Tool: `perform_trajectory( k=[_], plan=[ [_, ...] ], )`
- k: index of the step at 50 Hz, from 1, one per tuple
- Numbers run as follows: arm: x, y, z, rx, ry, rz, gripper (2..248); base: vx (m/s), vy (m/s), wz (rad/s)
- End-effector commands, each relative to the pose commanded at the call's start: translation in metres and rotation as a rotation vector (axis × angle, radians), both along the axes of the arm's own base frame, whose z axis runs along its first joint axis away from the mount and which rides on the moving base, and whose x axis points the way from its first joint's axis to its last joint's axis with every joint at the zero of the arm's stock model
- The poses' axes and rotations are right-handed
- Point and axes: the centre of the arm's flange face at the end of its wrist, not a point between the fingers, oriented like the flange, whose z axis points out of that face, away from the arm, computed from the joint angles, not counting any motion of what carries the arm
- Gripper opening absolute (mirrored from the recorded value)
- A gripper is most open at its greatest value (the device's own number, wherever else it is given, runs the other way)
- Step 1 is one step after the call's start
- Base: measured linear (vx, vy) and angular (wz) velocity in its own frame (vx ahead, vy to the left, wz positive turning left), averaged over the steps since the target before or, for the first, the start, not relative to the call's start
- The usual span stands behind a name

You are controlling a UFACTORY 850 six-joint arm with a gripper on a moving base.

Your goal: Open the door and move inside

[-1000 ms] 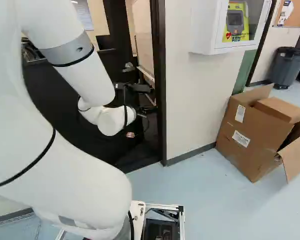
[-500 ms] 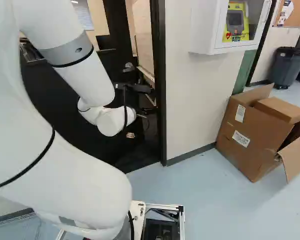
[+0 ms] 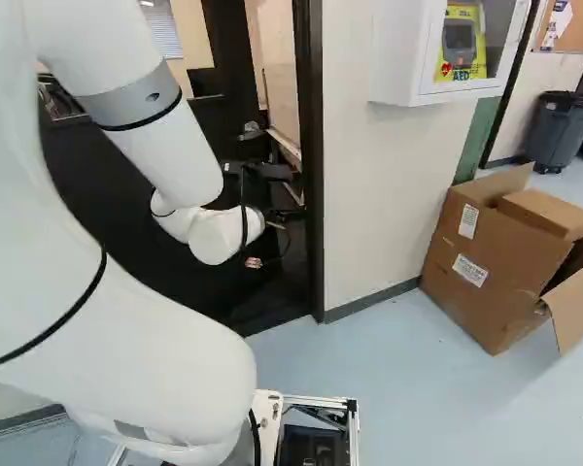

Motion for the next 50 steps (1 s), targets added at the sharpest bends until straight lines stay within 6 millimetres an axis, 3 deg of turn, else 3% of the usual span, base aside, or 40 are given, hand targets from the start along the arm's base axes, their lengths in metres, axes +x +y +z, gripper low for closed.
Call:
perform_trajectory(
  k=[50],
  plan=[
    [0.0, 0.0, 0.0, 0.0, 0.0, 0.0, 247, 0.102, 0.124, 0.18]
  ],
)
